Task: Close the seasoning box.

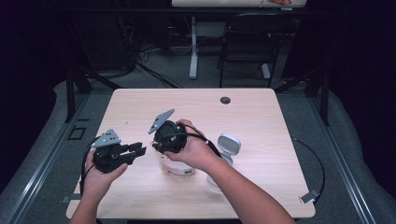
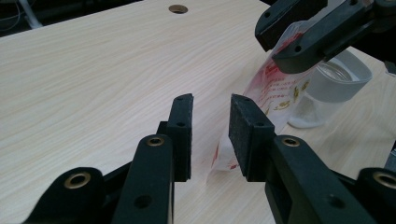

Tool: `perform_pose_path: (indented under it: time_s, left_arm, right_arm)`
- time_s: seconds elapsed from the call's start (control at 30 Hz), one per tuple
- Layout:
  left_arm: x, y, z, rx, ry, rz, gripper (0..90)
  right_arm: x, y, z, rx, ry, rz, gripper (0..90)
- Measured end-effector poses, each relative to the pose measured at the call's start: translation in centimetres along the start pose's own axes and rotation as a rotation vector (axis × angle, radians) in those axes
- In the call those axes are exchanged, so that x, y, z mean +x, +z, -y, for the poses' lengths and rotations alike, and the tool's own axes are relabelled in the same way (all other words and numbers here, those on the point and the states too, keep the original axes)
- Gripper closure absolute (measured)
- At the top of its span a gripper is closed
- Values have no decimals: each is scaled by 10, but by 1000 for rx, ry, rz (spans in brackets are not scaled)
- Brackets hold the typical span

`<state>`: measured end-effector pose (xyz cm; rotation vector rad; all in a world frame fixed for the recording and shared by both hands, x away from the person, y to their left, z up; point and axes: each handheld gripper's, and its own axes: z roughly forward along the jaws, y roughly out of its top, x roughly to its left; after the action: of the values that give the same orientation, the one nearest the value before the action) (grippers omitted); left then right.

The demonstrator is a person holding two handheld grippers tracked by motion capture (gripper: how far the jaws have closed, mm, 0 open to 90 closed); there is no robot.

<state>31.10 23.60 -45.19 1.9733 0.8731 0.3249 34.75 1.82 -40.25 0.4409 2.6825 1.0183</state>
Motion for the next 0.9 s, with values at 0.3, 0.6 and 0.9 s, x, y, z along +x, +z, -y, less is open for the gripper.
perform_pose_path:
  time_s: [0.3, 0.6, 0.9]
  left_arm:
    - [2, 0, 1, -6, -10, -9, 691]
    - [3, 0, 1, -8, -13, -8, 674]
    - [3, 0, 2, -9, -16, -11, 662]
  right_arm:
    - [0, 7, -1, 43, -19, -5, 789]
    - [-2, 9, -2, 53, -16, -20, 836]
    - [-4, 9, -4, 71, -38, -46, 892]
